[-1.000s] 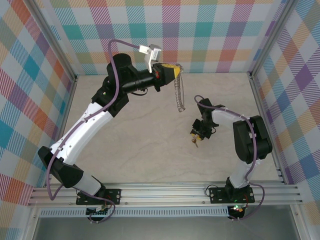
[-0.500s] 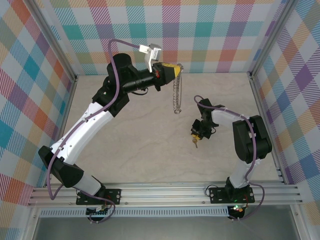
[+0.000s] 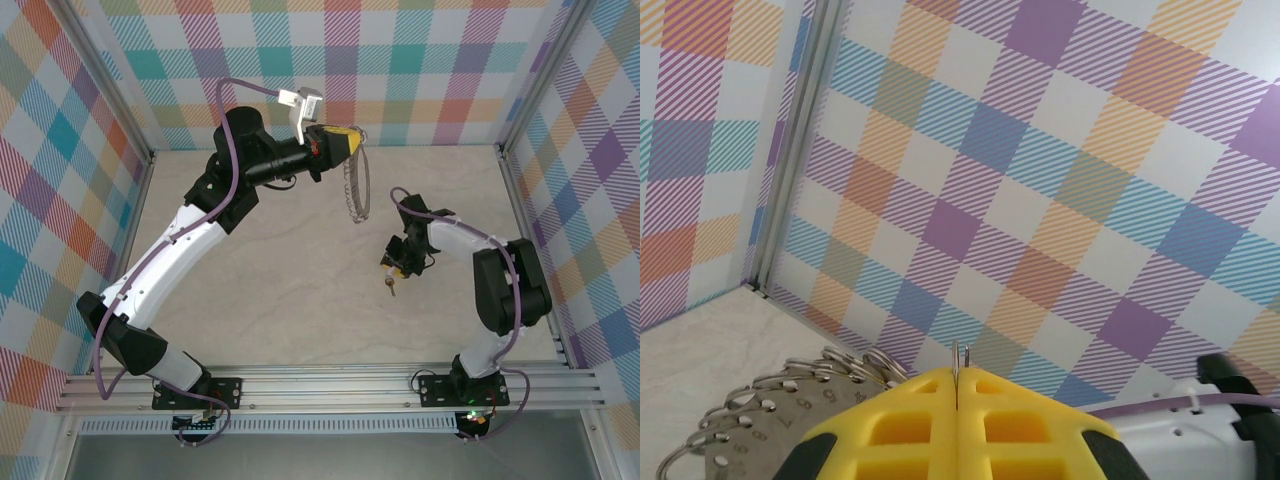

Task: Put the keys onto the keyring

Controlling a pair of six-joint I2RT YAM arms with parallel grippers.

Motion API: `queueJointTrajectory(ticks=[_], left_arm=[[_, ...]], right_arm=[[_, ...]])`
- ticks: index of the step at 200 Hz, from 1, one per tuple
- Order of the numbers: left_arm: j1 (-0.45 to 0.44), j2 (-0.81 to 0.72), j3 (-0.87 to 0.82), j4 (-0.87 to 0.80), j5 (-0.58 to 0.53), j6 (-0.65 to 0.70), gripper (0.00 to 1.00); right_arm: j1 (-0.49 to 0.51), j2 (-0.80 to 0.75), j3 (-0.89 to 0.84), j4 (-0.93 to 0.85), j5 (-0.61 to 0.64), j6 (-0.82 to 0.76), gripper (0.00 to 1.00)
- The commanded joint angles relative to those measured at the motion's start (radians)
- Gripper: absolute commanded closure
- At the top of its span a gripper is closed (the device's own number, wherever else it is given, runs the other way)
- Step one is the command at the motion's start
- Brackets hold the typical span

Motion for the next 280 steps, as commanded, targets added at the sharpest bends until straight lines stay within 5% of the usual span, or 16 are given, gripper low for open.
queueJointTrajectory(ticks=[1,73,280], left_arm=[[-0.010,-0.013,-0.004,0.078,-0.006,-0.006,1.00],[-0.009,-0.028,-0.017,0.079,-0.027,0.001,1.00],[-0.003,-0.049,-0.047,0.097,-0.033,-0.006,1.00]], right_arm=[[0.007,-0.056,-0.013,-0.044,0.030,-0.054,0.65],[0.059,-0.001,0.037,-0.091,0.112,-0.204,0.65],[0.115,0.117,0.087,-0.102,0.141,-0.205,0.77]])
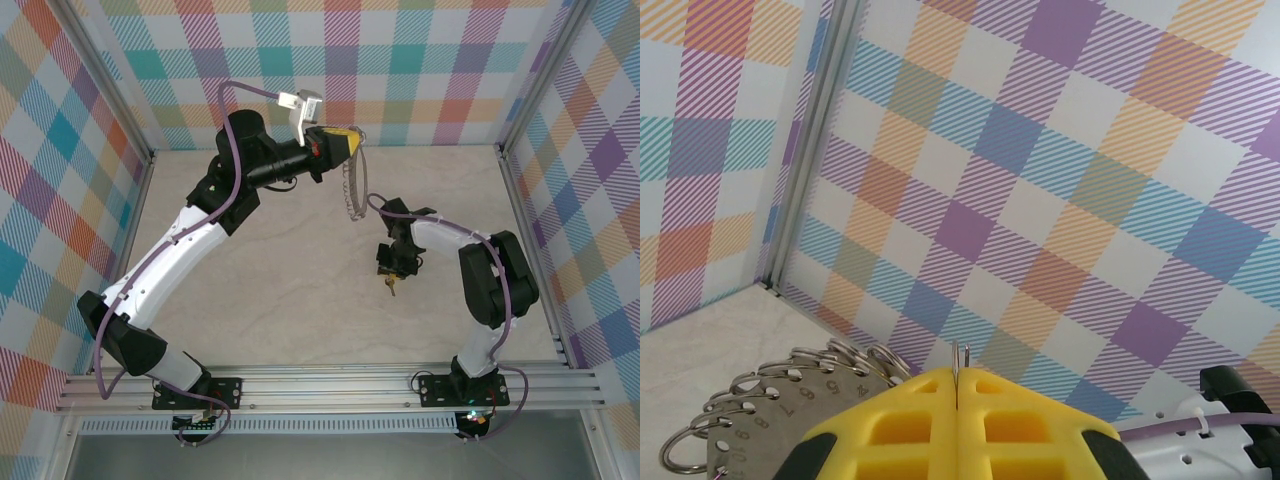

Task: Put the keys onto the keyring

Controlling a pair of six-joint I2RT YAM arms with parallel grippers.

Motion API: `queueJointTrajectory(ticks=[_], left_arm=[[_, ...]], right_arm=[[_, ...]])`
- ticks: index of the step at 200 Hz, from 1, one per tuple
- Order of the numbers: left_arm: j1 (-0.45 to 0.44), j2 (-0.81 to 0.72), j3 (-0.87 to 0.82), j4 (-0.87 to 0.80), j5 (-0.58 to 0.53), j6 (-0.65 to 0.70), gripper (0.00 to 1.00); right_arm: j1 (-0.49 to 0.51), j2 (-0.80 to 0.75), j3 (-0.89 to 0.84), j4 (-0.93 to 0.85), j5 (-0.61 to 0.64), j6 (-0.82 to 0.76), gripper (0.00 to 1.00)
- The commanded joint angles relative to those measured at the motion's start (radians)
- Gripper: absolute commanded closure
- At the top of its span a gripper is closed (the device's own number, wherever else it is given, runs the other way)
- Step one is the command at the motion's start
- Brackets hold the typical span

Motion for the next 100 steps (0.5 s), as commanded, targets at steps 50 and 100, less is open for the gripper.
queueJointTrajectory(ticks=[50,100], left_arm=[[0.000,-0.049,-0.024,0.077,-0.008,-0.008,1.00],[0.001,-0.048,-0.025,0.084,-0.010,-0.013,1.00]], right_arm=[[0.012,0.025,0.023,-0.027,0.009,-0.017,0.80],[0.012,0.020,0.026,-0.037,0.020,-0.019,0.89]])
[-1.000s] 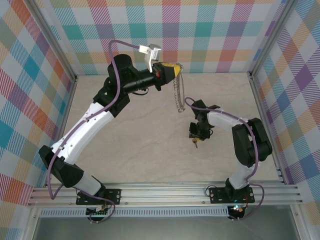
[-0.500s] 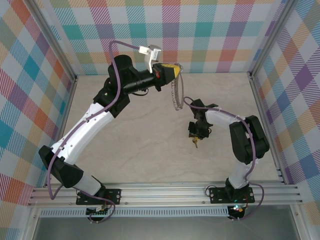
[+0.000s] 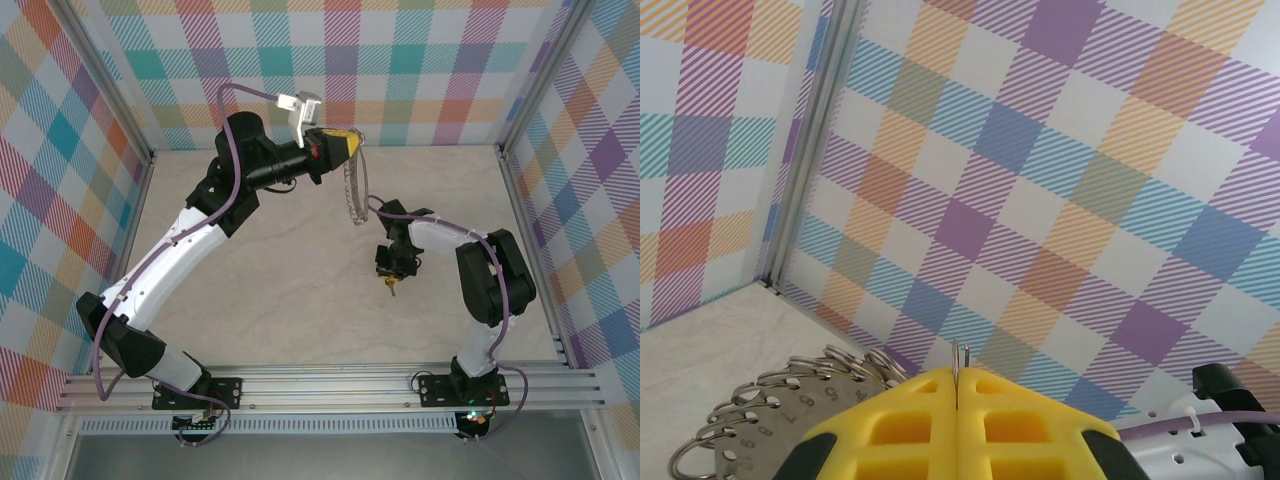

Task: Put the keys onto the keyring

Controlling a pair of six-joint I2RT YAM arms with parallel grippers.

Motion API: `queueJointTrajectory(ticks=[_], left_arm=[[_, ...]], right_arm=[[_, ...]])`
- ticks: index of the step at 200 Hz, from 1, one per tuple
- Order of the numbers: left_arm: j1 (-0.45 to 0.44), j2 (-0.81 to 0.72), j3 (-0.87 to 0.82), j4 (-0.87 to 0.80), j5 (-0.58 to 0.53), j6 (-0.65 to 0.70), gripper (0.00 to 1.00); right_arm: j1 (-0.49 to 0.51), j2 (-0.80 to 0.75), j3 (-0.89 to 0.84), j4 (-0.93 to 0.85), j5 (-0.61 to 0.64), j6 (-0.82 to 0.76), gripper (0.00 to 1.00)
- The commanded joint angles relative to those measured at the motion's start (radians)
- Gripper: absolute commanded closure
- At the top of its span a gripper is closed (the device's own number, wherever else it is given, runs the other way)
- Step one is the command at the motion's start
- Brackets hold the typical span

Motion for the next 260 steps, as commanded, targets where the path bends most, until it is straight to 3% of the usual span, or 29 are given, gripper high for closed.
queueJointTrajectory(ticks=[1,59,160,260], left_arm=[[0.001,-0.037,-0.006,0.075,-0.009,-0.009,1.00],[0.003,-0.033,-0.007,0.075,-0.009,-0.014,1.00],[0.006,-0.027,0.001,0.074,-0.004,-0.018,1.00],[0.007,-0.034,-0.006,0.055,-0.008,-0.016,1.00]], right_arm=[[0.005,0.004,0.024,-0.037,0.018,-0.014,0.90],[0.005,-0.005,0.024,-0.048,0.031,-0.020,1.00],[0.005,-0.018,0.027,-0.040,-0.017,-0.023,1.00],[-0.028,-0.066,0.007,0.029,-0.163,0.039,1.00]])
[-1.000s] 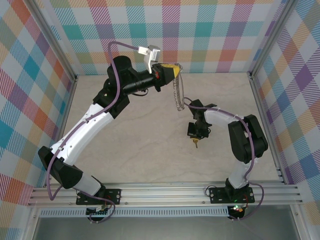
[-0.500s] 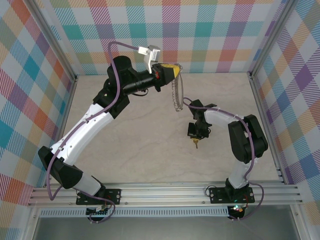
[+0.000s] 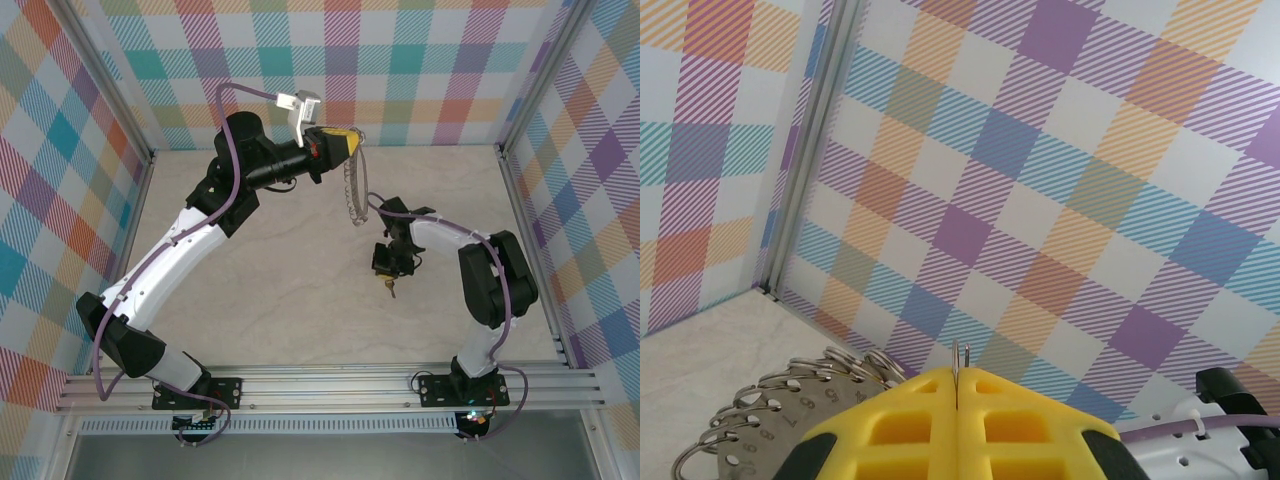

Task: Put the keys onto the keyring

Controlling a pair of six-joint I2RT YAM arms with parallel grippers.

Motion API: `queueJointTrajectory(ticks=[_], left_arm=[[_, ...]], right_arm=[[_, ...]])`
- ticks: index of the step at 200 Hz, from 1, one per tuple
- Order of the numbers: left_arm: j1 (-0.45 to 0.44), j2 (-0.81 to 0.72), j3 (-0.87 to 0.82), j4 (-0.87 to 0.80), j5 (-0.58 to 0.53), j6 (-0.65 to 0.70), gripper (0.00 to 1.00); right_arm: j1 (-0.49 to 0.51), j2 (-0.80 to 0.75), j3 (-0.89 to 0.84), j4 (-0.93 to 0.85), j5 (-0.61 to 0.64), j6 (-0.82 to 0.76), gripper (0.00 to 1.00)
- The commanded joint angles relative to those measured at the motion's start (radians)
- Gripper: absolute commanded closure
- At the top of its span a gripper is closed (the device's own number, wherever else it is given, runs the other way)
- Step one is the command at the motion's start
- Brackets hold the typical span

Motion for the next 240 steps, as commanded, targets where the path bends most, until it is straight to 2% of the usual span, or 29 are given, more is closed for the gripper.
queueJointTrajectory(ticks=[1,24,44,62,74,83,140,240], left_arm=[[0.006,-0.033,-0.007,0.042,-0.008,-0.011,1.00],[0.006,-0.040,-0.012,0.042,-0.009,-0.011,1.00],[0.006,-0.045,-0.015,0.041,-0.009,-0.009,1.00],[0.007,-0.045,-0.015,0.041,-0.008,-0.009,1.00],[0.008,-0.047,-0.016,0.042,-0.008,-0.009,1.00],[0.008,-0.049,-0.017,0.042,-0.006,-0.009,1.00],[0.011,-0.057,-0.026,0.049,-0.004,-0.012,1.00],[0.011,-0.051,-0.031,0.068,-0.012,-0.022,1.00]], right_arm=[[-0.014,-0.046,-0.003,0.023,-0.067,0.031,1.00],[-0.029,-0.059,-0.008,0.036,-0.094,0.055,1.00],[-0.029,-0.070,-0.008,0.020,-0.064,0.052,1.00],[-0.029,-0.079,-0.010,-0.008,-0.023,0.019,0.75],[-0.028,-0.085,-0.015,-0.026,0.007,-0.011,0.65],[-0.028,-0.084,-0.019,-0.038,0.024,-0.034,0.63],[0.006,-0.076,-0.042,-0.061,0.087,-0.116,0.58],[0.031,-0.016,-0.014,-0.067,0.132,-0.155,0.62]])
